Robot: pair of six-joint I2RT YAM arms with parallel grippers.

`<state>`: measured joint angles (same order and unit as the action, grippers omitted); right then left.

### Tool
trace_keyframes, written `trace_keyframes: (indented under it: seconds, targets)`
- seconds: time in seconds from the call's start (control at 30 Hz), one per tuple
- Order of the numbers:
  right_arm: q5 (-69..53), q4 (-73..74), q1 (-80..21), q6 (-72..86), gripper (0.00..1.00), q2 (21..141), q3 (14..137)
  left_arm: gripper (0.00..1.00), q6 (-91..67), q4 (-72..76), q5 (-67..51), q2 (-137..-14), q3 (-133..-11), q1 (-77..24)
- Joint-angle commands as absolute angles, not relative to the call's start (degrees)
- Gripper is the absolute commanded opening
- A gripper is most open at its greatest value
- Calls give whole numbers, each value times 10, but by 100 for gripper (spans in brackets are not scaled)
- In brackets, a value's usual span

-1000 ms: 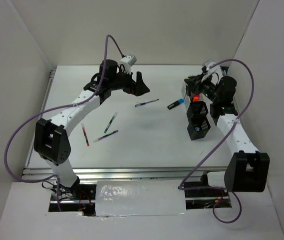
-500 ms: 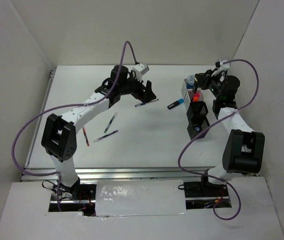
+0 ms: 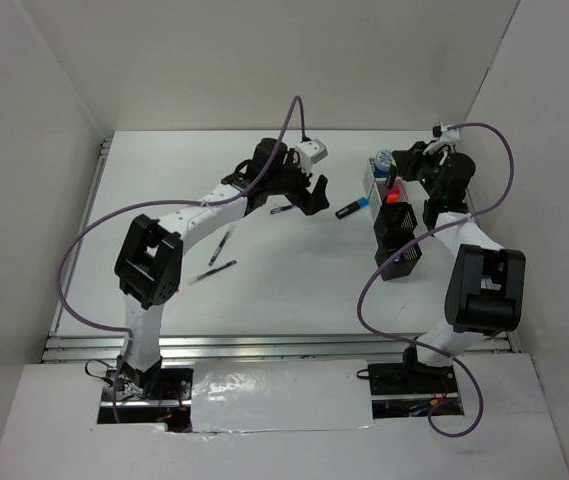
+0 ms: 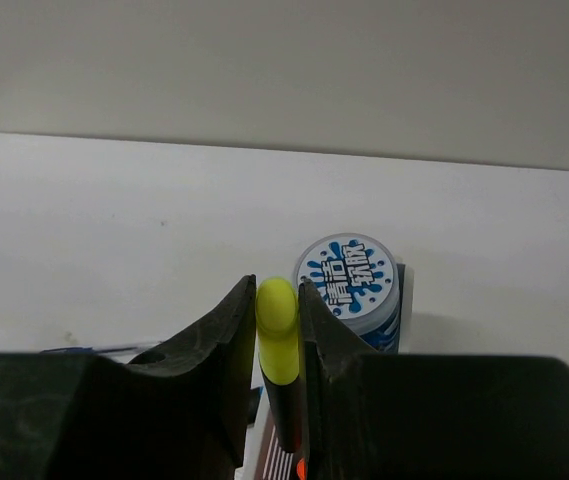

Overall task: Sort the stationery into containers
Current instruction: Place the pen in the storage box, then pick up the pen from the center of the board.

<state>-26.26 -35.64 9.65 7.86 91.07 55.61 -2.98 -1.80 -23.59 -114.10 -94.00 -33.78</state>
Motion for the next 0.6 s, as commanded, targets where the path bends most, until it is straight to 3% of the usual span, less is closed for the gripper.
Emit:
trace_keyframes:
  seconds: [0.0,0.07,0.17,0.57]
  targets:
    - [-254,-392,98,89,24,916,558,99,18,-24,-225,-1187,-999,-347]
    - [-256,-386,95,84,49,915,552,99,17,-25,-217,-1204,-1012,-354]
    - [-256,-375,93,89,63,914,550,99,14,-13,-201,-1235,-1022,-365]
    - [-302,-321,135,155,67,868,583,92,25,-18,-177,-1353,-1106,-388]
